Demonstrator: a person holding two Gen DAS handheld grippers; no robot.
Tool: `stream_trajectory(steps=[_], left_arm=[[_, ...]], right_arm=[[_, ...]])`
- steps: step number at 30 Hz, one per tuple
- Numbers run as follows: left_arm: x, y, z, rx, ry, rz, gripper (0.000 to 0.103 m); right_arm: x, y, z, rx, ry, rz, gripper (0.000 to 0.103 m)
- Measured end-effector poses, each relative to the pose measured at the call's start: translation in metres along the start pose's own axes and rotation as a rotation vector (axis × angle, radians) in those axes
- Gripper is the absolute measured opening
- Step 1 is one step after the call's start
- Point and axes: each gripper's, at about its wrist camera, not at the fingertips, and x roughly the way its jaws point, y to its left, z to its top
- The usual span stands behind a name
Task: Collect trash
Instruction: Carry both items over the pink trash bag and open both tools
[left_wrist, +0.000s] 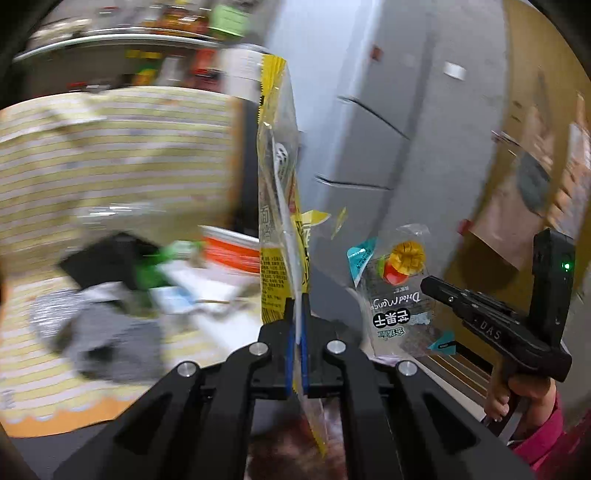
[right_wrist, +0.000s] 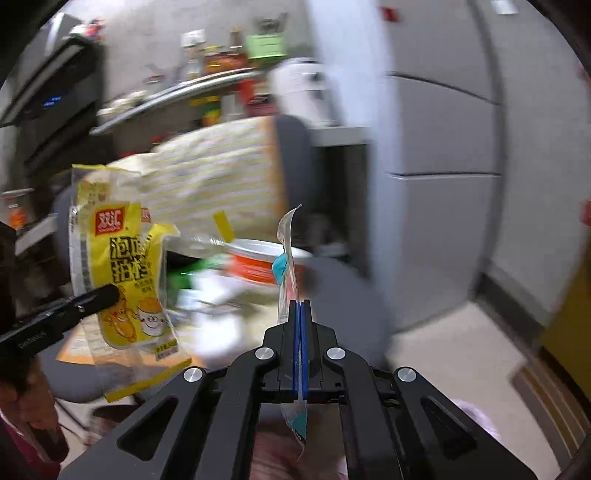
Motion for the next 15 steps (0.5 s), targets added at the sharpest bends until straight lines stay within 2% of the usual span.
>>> stream_trajectory(steps=[3,8,10,15], left_arm=[[0.036,-0.039,-0.012,0.053,0.027,-0.078,0.001],[0.084,-0.084,-0.043,0.134,0.095,-0.155,0.001],[0.096,-0.092,-0.053,0.151,0.121,-0.173,0.001],[0.119,-0.094,-0.066,0.14,0.173,-0.201,0.001]], right_arm=[[-0.011,-0.045,-0.025,0.07,0.031,-0.112,0.001],[-0.012,-0.09,-0.06,0.143,0.077,-0.246,0.002],[-0.013,-0.106,-0.075,0.174,0.1,-0.288,0.002],[0.01,-0.133,-0.114,0.243,0.202,-0.329,0.006]])
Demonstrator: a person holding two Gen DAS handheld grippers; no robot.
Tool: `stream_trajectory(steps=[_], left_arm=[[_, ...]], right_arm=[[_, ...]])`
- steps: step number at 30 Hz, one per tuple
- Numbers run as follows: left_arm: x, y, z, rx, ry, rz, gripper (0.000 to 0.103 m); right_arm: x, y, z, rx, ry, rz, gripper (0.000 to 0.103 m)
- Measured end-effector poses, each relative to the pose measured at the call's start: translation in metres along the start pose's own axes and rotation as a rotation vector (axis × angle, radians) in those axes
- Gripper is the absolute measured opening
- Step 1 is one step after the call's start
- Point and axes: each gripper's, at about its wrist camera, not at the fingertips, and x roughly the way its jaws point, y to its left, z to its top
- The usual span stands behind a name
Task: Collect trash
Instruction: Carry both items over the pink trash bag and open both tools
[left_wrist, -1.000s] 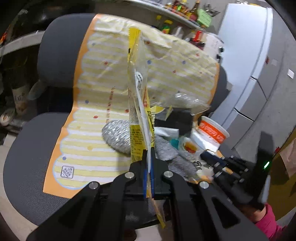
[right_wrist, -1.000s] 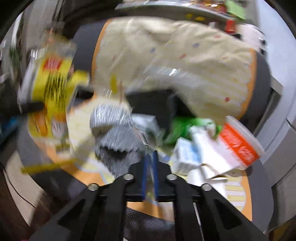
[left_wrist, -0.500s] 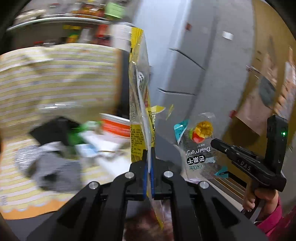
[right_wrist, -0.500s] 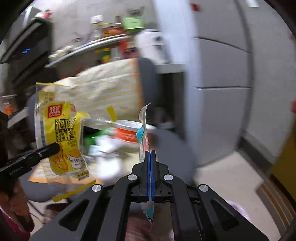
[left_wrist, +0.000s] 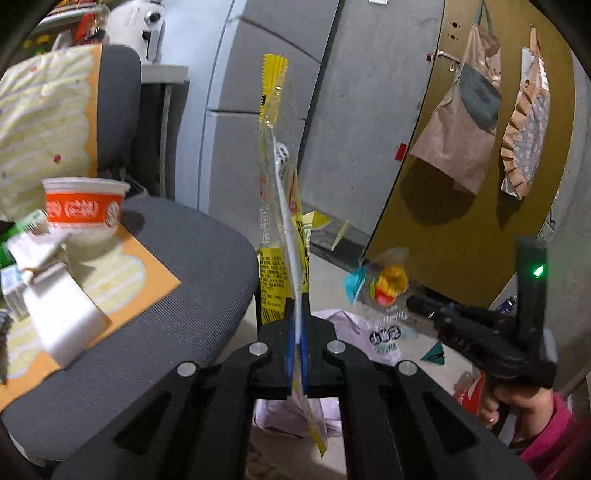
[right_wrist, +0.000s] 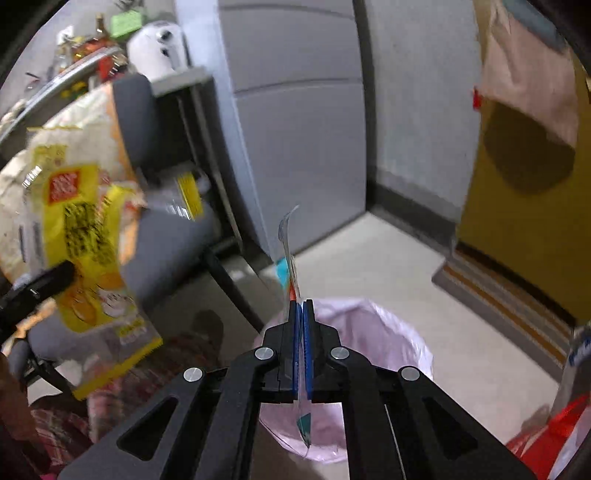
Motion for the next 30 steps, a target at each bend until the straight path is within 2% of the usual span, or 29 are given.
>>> stream_trajectory(steps=[3,7,10,13,19,21,23,26,27,28,30], left_arm=[[0.009,-0.001,-0.001,-0.007,0.019,-0.001,0.001],[0.013,0.001,-0.004,-0.011,0.039,0.004,0.001],[0.017,0.0,-0.006,-0.01,0.052,0.002,0.001],[0.021,-0.005,-0.006,0.002,0.064,-0.01,0.001],[0.047,-0.033,-0.003,0.068,0.11,-0.081,0.001],[0.062,-0.045,-0.003,0.094,0.135,-0.107,0.001],[0.08,-0.055,-0.005,0.118,0.165,-0.113,0.001],[0.1,-0.062,-0.007,0.128,0.205,-0.118,0.001],[0.108,-0.064,-0.008,0.128,0.222,-0.121,0.002],[0.115,-0.065,-0.009,0.128,0.236,-0.124,0.008],[0.127,-0.067,-0.009,0.13,0.256,-0.125,0.026]], right_arm=[[0.019,-0.011,-0.014,0.017,0.056,-0.012,0.007],[0.031,-0.023,-0.02,0.049,0.095,-0.009,0.02],[0.023,-0.025,-0.011,0.049,0.056,-0.013,0.02],[0.002,-0.028,0.0,0.064,-0.026,-0.011,0.02],[-0.031,-0.039,0.017,0.116,-0.112,0.007,0.02],[-0.036,-0.043,0.018,0.099,-0.128,-0.018,0.024],[-0.038,-0.045,0.019,0.087,-0.136,-0.03,0.034],[-0.04,-0.049,0.017,0.084,-0.135,-0.04,0.037],[-0.039,-0.052,0.017,0.085,-0.133,-0.045,0.037],[-0.038,-0.054,0.017,0.086,-0.133,-0.051,0.037],[-0.036,-0.057,0.017,0.091,-0.129,-0.06,0.037]])
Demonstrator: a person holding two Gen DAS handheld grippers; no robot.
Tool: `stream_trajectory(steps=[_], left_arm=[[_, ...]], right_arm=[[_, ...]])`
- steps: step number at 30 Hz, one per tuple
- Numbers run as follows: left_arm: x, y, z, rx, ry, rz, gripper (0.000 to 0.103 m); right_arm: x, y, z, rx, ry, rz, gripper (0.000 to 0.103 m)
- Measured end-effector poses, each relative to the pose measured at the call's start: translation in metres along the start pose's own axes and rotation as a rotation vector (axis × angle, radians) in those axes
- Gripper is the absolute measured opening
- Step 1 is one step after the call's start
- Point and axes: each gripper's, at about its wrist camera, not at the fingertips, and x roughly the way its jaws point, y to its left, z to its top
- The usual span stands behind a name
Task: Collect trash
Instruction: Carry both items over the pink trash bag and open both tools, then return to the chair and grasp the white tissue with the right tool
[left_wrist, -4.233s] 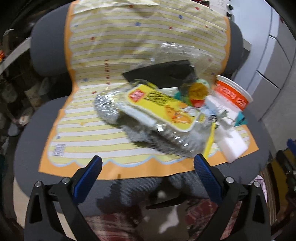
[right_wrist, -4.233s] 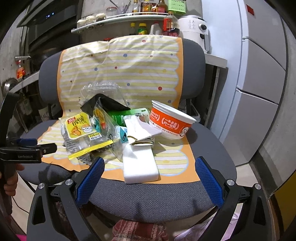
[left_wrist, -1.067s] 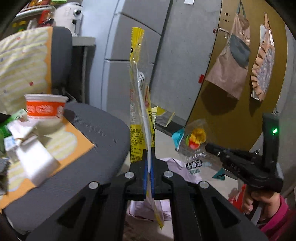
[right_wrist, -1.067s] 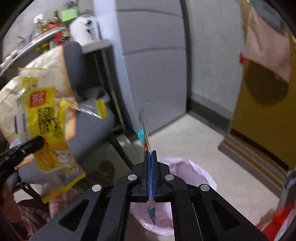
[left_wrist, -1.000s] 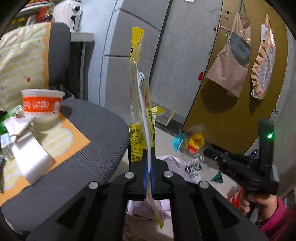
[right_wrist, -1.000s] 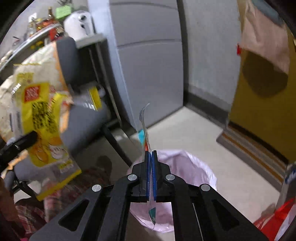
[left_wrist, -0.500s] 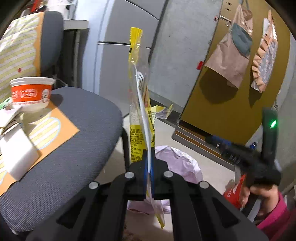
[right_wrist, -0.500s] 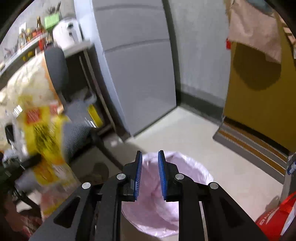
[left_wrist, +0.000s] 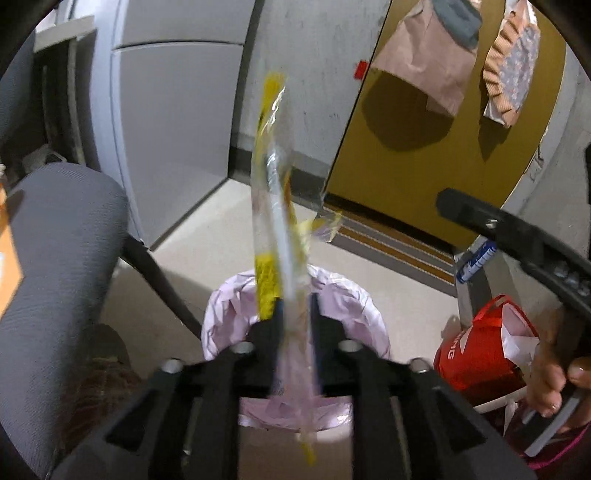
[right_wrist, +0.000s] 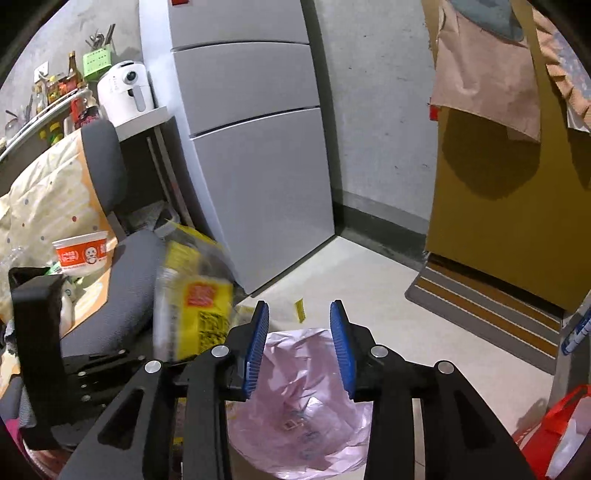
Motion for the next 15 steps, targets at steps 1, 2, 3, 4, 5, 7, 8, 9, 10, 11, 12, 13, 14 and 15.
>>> stream_trajectory(steps=[1,2,3,4,5,7,8,9,10,11,12,13,14,15], left_arm=[[0.004,0.0,0.001,0.0,0.004,0.009,0.042],[0.007,0.0,0.001,-0.001,0.002,0.014,0.047],[0.01,0.001,0.001,-0.005,0.006,0.016,0.047],[0.012,0.004,0.001,-0.011,0.015,0.017,0.048],[0.012,0.005,0.0,-0.014,0.019,0.019,0.048],[0.006,0.012,-0.002,-0.019,0.012,0.038,0.048],[-0.002,0.017,-0.005,-0.021,0.002,0.068,0.048],[-0.008,0.02,-0.007,-0.021,-0.005,0.09,0.048],[-0.016,0.024,-0.009,-0.023,-0.013,0.121,0.048],[-0.028,0.031,-0.014,-0.03,-0.025,0.163,0.048],[-0.036,0.034,-0.017,-0.034,-0.038,0.181,0.048],[-0.048,0.039,-0.02,-0.04,-0.053,0.208,0.048],[-0.063,0.045,-0.025,-0.053,-0.072,0.247,0.048],[-0.074,0.051,-0.028,-0.063,-0.086,0.263,0.048]], right_arm=[[0.001,-0.003,0.0,0.009,0.004,-0.004,0.038],[0.002,-0.006,0.0,0.016,0.008,-0.007,0.038],[0.004,-0.008,-0.001,0.024,0.014,-0.009,0.038],[0.004,-0.009,-0.001,0.027,0.016,-0.011,0.038],[0.005,-0.009,-0.001,0.027,0.018,-0.013,0.038],[0.004,-0.007,0.0,0.025,0.016,-0.011,0.038],[0.004,-0.006,0.0,0.023,0.015,-0.008,0.038],[0.004,-0.004,0.0,0.021,0.016,-0.004,0.038],[0.003,0.0,0.0,0.019,0.018,0.002,0.038],[0.004,0.003,0.0,0.018,0.022,0.007,0.038],[0.004,0.008,0.0,0.014,0.03,0.016,0.038],[0.004,0.012,0.0,0.01,0.035,0.025,0.038],[0.004,0.015,0.001,0.005,0.037,0.032,0.038],[0.002,0.023,0.001,-0.005,0.04,0.041,0.038]])
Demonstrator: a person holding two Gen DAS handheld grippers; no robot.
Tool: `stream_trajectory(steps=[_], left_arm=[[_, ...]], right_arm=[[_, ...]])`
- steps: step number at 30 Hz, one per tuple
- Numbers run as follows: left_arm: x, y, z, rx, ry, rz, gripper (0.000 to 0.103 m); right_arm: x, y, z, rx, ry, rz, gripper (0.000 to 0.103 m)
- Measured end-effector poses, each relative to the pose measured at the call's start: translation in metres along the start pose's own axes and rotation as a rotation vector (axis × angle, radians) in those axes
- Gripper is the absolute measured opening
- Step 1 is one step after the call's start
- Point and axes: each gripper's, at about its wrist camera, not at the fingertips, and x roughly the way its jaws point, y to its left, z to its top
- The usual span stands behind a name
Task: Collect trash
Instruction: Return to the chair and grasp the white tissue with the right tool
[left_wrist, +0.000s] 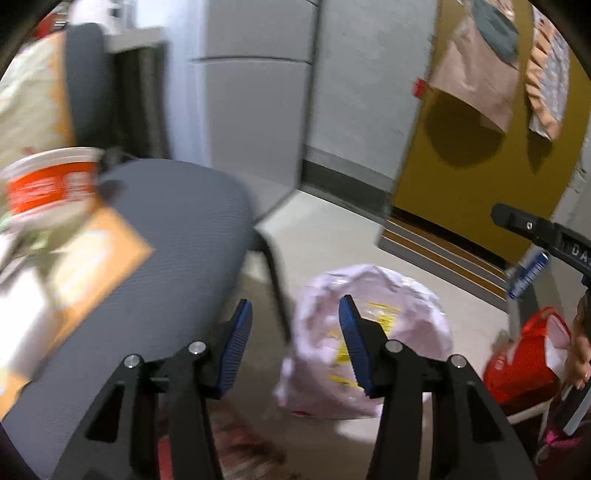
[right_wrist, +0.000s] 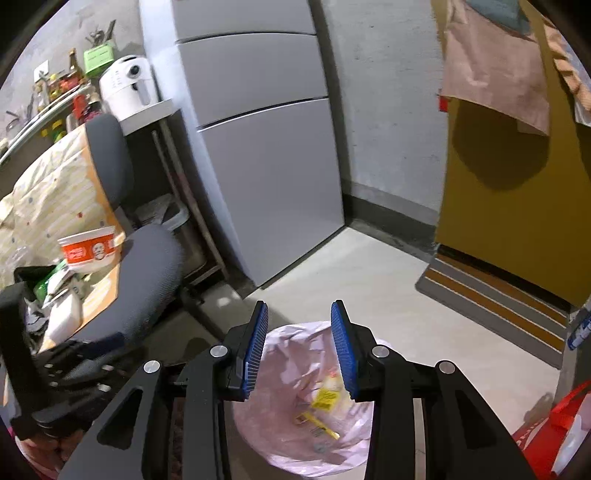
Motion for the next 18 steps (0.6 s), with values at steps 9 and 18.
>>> stream_trajectory(steps=[9,18], left_arm=[[-0.103,0.087,-0.027,-0.176,-0.101,0.203,0.048],[-0.183,0.184,-0.064,-0.363,-0.132,0.47,0.059]], right_arm=[[-0.01,0.083,0.007,-0.139,0.012,0.132,0.047],[-0.005,0.208,0.003,-0.367,0.045,0.357,0.055]])
